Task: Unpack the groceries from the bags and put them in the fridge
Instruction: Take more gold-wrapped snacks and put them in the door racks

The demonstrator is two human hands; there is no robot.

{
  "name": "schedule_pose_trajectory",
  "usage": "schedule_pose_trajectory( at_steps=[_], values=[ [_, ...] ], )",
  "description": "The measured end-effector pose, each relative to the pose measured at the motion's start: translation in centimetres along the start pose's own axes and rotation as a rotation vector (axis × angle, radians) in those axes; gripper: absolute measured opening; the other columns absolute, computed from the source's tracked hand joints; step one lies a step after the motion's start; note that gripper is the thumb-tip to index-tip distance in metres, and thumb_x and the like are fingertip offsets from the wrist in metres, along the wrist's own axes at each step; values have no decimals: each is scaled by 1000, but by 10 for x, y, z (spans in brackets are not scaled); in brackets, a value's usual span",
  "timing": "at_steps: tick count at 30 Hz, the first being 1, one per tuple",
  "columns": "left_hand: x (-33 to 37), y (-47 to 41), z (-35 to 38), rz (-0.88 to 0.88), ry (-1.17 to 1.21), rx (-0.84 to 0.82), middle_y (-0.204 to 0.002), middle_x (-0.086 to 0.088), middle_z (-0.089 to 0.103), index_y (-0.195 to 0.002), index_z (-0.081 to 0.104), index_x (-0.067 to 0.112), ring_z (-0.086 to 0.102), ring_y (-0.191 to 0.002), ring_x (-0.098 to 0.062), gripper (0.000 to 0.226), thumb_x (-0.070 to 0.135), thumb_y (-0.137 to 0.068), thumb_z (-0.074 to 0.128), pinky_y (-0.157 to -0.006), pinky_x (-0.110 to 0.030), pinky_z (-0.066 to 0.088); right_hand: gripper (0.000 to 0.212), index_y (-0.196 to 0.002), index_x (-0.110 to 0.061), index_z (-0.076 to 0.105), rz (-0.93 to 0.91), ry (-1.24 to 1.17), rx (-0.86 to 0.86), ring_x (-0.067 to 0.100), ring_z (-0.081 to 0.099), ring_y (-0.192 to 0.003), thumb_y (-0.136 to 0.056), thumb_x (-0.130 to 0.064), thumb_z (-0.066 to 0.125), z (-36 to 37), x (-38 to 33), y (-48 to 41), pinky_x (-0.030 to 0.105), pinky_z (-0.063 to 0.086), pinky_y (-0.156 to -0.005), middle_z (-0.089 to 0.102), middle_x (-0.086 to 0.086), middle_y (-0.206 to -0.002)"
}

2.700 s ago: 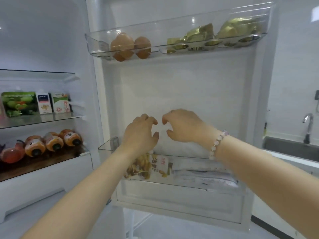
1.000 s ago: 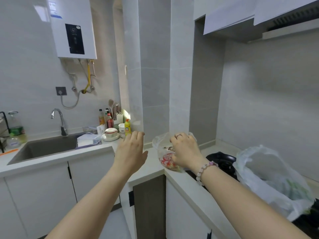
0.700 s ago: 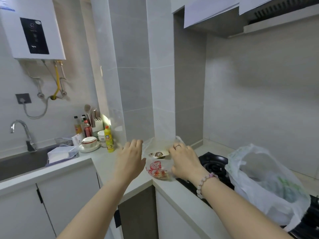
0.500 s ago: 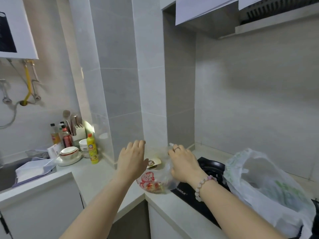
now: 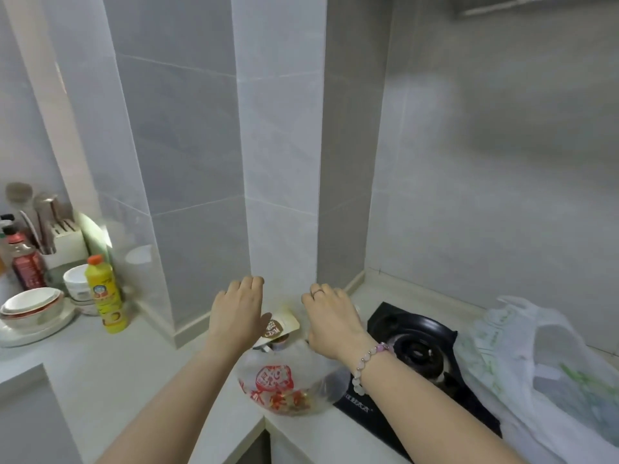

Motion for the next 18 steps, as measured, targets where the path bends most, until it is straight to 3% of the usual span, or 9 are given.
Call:
schedule_pose_trajectory(
  at_steps=[7, 14, 18],
  values=[
    [5, -15, 101, -1, 82, -210, -123, 2, 49, -125, 41, 18, 48, -111, -20, 46, 42, -88, 54, -82, -30, 39, 61, -141, -10, 34, 16, -112, -96, 24, 40, -120, -83, -13, 53, 71, -4, -35, 34, 30, -103, 44, 10, -130],
    [-1, -33, 168, -35, 184, -353, -122, 5, 51, -125, 41, 23, 48, -111, -17, 47, 43, -85, 55, -87, -27, 42, 46, -129, -8, 45, 13, -311, -248, 24, 37, -124, -86, -15, 58, 129, -8, -67, 33, 30, -106, 43, 10, -132],
    [4, -47, 199, -11, 220, -441, -118, 5, 53, -115, 48, 20, 47, -110, -15, 34, 27, -83, 55, -95, -25, 37, 48, -129, -9, 45, 77, -434, -354, 25, 39, -123, -84, -13, 60, 157, -11, -96, 35, 36, -101, 45, 10, -129]
  ],
)
Point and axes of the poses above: each hand's wrist, its own y-axis away from the middle knuckle, its own z-axis out of the palm, x = y × z, the point moved 5 cm from there along -y, towards the middle knuckle
